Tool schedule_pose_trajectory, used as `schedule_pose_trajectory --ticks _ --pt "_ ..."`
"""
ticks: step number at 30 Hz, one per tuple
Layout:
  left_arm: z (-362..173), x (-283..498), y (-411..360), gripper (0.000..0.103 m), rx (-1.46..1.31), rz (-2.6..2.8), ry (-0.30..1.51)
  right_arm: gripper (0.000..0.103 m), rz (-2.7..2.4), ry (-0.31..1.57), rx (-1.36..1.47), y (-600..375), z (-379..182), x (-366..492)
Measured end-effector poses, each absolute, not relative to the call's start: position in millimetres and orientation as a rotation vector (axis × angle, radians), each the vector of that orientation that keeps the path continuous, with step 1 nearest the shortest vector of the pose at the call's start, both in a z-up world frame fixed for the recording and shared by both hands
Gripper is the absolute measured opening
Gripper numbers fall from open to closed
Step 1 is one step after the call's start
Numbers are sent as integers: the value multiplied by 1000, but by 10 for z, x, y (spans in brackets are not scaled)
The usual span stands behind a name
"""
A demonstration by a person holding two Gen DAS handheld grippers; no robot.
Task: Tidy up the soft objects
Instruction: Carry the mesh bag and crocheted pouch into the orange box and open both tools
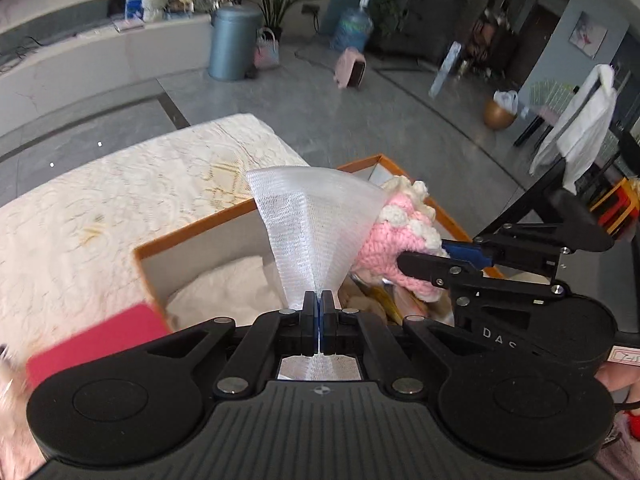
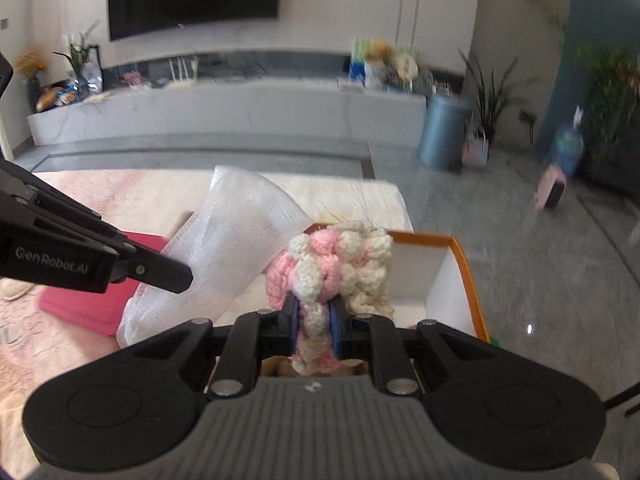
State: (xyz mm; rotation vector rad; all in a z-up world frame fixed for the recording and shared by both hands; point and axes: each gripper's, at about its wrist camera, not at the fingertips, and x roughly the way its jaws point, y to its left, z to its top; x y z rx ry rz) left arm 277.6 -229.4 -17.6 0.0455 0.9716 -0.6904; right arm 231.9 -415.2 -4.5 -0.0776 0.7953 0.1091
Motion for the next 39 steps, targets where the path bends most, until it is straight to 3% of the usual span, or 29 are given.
schedule_pose_trajectory --ticks 12,22,25,29,33,39 --pt "-840 3299 -2723 0 102 -668 1107 16 85 971 -115 -4442 -615 3051" --pt "-1079 3368 -2810 1 101 -638 1188 25 88 1055 -154 -4335 -798 3268" --pt "-1074 3373 -2791 5 98 -630 1191 28 96 1077 -164 -4283 -863 3328" --pt "-1012 3345 -2690 25 89 -596 1186 34 86 1076 -185 -4261 -842 3334" --pt "-887 3306 -2565 34 65 -605 1155 43 73 1050 -183 -4271 -713 3259" --pt "-614 3107 -2358 39 43 -612 1108 50 42 1033 -170 -4262 -493 3097"
